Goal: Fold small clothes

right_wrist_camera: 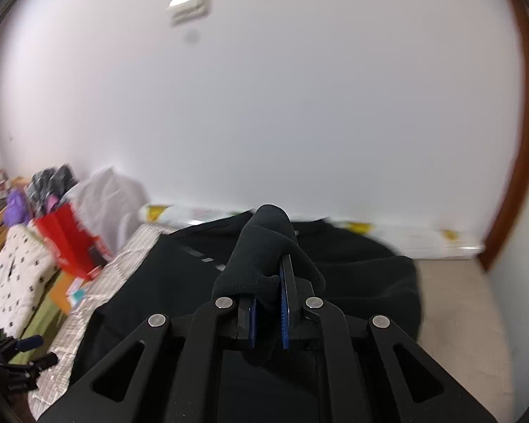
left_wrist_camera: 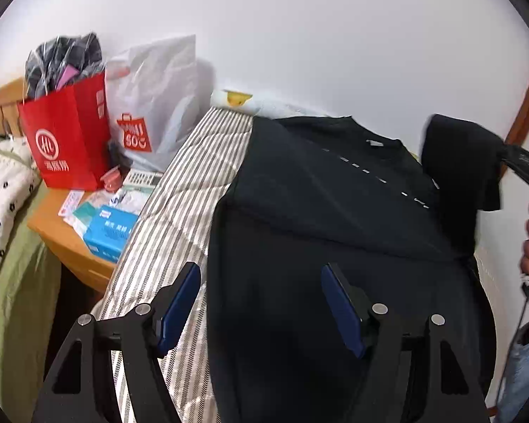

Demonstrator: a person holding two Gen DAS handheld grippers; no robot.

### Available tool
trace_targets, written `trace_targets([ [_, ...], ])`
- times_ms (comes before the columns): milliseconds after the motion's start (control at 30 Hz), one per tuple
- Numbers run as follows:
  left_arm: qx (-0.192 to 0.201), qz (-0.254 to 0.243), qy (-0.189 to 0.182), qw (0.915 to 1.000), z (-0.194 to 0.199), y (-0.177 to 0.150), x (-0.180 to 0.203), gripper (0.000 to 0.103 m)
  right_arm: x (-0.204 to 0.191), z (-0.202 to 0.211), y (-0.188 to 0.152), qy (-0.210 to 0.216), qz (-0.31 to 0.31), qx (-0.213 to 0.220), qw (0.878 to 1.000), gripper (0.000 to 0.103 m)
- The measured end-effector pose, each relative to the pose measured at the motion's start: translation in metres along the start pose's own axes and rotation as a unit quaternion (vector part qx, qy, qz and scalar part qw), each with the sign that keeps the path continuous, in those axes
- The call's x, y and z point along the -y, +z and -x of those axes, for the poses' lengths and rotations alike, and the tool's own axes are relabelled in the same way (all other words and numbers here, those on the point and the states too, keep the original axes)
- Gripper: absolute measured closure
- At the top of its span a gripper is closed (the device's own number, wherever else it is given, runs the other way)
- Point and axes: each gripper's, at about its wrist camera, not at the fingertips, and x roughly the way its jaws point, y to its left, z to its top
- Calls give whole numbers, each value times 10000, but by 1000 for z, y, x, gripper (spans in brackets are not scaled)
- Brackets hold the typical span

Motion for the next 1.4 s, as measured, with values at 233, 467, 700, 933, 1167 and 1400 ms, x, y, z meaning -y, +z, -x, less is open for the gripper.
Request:
trace_targets([
  [233, -264, 8, -14, 9996, -20, -7, -11, 34, -40, -95, -43, -237, 194, -699, 9971, 87],
  [467, -461, -248, -118, 9986, -39, -9, 7, 34, -10, -119, -83, -158, 197, -1430, 9894, 17],
  [700, -536, -484, -270, 9970, -52, -5, 39, 34, 15, -49, -127, -204, 846, -1285, 9879, 12],
  [933, -650, -759, -361, 9943, -62, -6, 73, 34, 77, 6, -147, -348, 286, -1291, 9906, 12],
  [1167, -699, -935, -477, 9920, -68, -6, 105, 34, 130, 17, -178, -168, -282, -1307, 9909, 64],
  [1400, -649, -1162, -582, 9894, -75, -5, 135, 34, 143, -13, -175, 134, -318, -1316, 9907, 87],
])
